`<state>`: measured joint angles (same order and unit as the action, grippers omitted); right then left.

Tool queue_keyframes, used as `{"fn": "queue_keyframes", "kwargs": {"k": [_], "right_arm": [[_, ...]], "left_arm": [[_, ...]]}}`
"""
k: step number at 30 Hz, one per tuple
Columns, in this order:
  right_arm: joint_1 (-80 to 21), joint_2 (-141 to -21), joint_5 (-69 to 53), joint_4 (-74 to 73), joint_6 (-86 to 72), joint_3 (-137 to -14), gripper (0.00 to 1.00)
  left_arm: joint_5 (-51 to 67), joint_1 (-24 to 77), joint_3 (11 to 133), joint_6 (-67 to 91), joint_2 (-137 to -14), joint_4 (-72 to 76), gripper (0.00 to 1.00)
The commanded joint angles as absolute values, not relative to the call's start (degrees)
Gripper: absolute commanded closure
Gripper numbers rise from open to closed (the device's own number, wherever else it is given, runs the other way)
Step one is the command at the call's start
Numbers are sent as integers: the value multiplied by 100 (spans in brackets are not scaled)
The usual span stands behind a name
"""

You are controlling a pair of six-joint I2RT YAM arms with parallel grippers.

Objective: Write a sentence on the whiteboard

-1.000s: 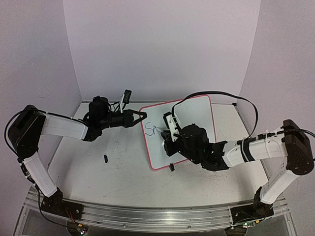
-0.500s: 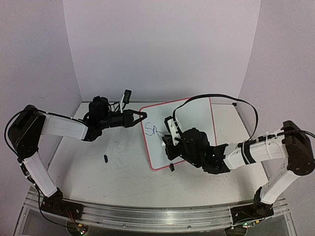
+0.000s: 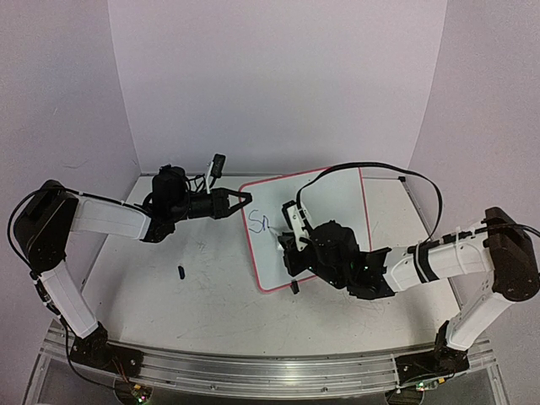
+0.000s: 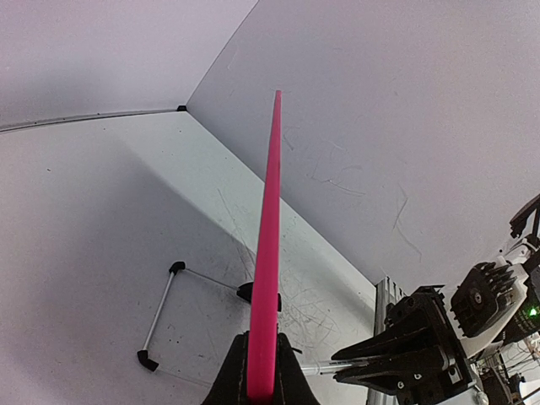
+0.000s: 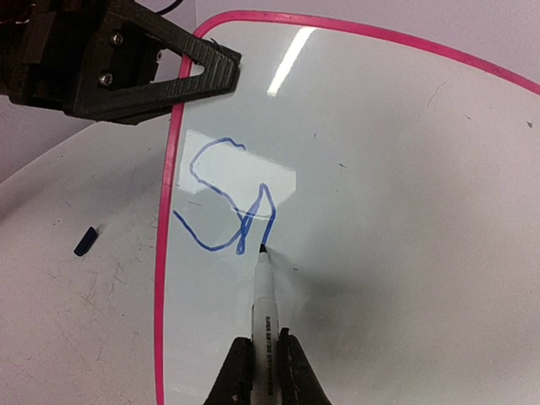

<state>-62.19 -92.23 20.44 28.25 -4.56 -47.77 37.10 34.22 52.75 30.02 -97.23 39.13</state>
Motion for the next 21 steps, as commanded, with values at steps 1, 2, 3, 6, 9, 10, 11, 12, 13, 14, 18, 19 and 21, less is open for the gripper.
{"fn": "queue_keyframes", "kwargs": {"k": [1,2,3,6,9,10,11,12,13,14,18,19,21], "right_arm": [[-6199,-9257,2391,2697,-458,-4923,100],[-6199,-9276,2424,2714,-453,-4938,100],[-6199,-9291,2451,2730,-445,-4950,100],[-6202,-9312,2480,2787,-405,-4984,100],[-6197,-9341,2519,2811,-365,-5035,100],[-6193,-9343,2520,2824,-359,-5044,100],[-6194,-9346,2517,2835,-345,-5058,100],[-6196,-9352,2518,2848,-333,-5075,100],[-6196,-9360,2517,2857,-324,-5091,100],[-6190,-9369,2516,2860,-314,-5106,100],[-6150,-9408,2502,2870,-291,-5152,100],[-6143,-9412,2497,2874,-286,-5160,100],[-6128,-9422,2495,2891,-271,-5182,100]], "left_arm": [[3803,3577,5297,2786,-9670,3622,100],[3797,3577,5295,2786,-9665,3622,100],[3790,3579,5293,2786,-9661,3624,100],[3796,3577,5288,2786,-9656,3623,100],[3799,3577,5299,2786,-9645,3624,100],[3801,3577,5300,2785,-9645,3625,100],[3800,3577,5298,2786,-9644,3627,100],[3801,3577,5294,2786,-9646,3624,100],[3801,3577,5294,2786,-9649,3624,100],[3801,3577,5295,2786,-9647,3624,100],[3798,3577,5296,2784,-9644,3624,100],[3800,3577,5297,2785,-9646,3621,100],[3802,3578,5297,2786,-9643,3622,100]]}}
